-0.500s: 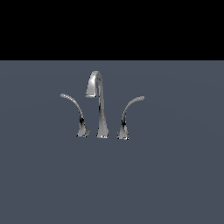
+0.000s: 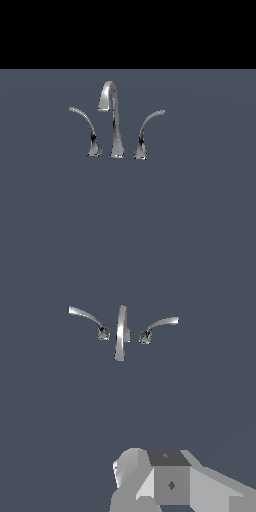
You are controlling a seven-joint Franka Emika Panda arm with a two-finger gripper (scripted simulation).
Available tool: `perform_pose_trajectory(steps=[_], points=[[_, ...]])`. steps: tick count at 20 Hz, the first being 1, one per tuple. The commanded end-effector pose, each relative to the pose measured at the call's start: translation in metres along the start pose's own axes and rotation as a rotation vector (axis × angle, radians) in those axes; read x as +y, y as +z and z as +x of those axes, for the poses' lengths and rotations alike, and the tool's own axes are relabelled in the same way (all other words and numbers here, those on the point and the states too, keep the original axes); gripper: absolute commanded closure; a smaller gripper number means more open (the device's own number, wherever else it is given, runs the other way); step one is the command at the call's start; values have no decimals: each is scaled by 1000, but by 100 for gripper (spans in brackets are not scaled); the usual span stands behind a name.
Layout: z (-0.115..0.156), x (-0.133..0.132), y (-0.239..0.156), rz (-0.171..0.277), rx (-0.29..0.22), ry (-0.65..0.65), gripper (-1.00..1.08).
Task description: Turn on the faucet by rotating a designated handle.
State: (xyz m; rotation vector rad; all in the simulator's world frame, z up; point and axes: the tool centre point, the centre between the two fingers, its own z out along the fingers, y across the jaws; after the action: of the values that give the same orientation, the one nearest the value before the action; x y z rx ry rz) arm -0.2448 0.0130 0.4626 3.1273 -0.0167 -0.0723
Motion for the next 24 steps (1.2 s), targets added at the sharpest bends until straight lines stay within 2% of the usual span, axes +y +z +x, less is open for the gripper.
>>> perform_pose_trajectory(steps=[1, 9, 24], points=[[4, -2, 5, 1, 0, 27, 108], [29, -12, 31, 6, 2, 175, 108], [104, -21, 100, 21, 7, 575, 108]])
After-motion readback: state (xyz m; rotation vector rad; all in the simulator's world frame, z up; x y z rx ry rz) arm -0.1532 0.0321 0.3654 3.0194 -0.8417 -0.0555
